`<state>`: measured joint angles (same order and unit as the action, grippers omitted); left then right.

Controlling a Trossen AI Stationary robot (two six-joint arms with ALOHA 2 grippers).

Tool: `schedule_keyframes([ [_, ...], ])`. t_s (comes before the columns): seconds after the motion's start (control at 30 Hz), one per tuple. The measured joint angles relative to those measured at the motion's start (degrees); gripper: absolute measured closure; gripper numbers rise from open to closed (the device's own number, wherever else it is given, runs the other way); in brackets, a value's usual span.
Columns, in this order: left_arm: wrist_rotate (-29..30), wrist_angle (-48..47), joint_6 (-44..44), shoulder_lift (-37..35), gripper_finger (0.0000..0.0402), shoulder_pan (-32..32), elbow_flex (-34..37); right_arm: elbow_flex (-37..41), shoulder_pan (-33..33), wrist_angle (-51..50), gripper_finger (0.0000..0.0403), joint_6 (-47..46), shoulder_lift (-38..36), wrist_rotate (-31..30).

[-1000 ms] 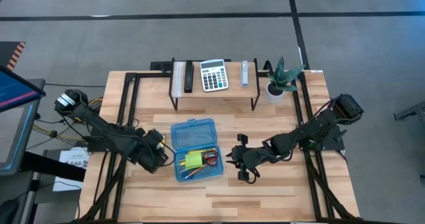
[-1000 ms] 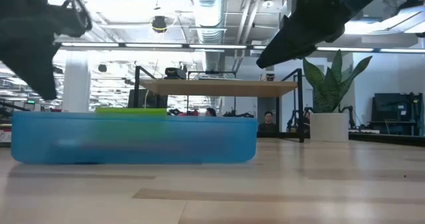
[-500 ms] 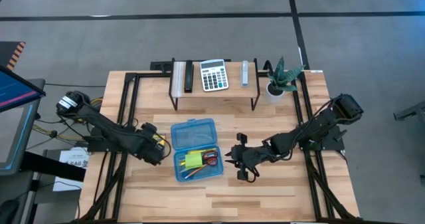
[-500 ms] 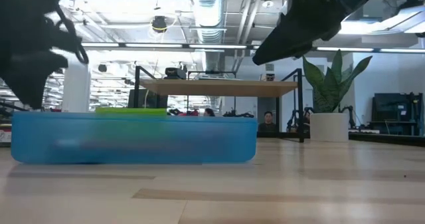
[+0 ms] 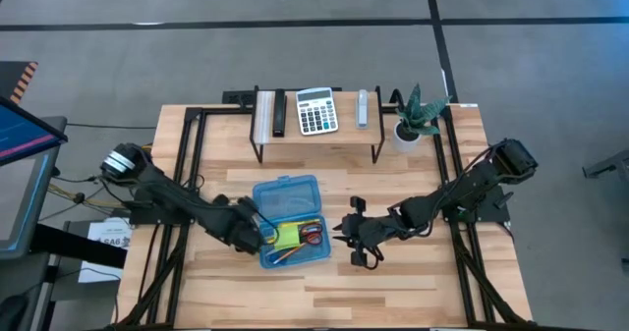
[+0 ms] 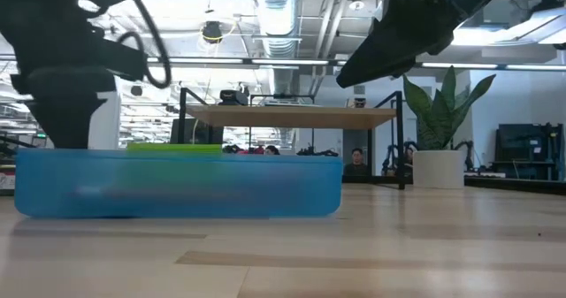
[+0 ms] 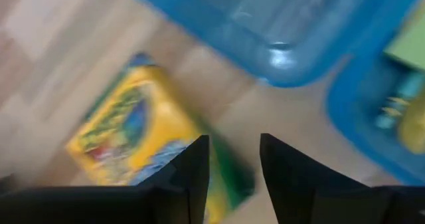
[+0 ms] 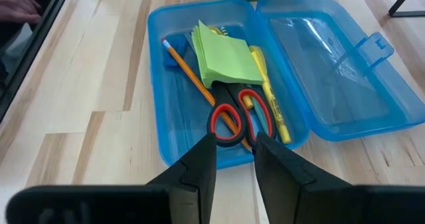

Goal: Pack school essentials
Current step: Put the yellow crayon box into the blue supply box

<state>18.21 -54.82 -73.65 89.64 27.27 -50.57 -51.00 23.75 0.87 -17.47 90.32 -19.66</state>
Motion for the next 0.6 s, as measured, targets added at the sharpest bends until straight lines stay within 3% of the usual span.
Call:
schedule_keyframes([
  [0.33, 0.01, 0.95, 8.54, 14.18, 0.0284, -0.62, -11.71, 0.01, 0.0, -0.22, 0.028, -0.02, 0.0, 0.0],
  [0.6, 4.9, 3.7, 14.15, 15.55, 0.0282, -5.07, -14.03, 0.0, 0.26, -0.55, 0.028, -0.02, 0.0, 0.0],
])
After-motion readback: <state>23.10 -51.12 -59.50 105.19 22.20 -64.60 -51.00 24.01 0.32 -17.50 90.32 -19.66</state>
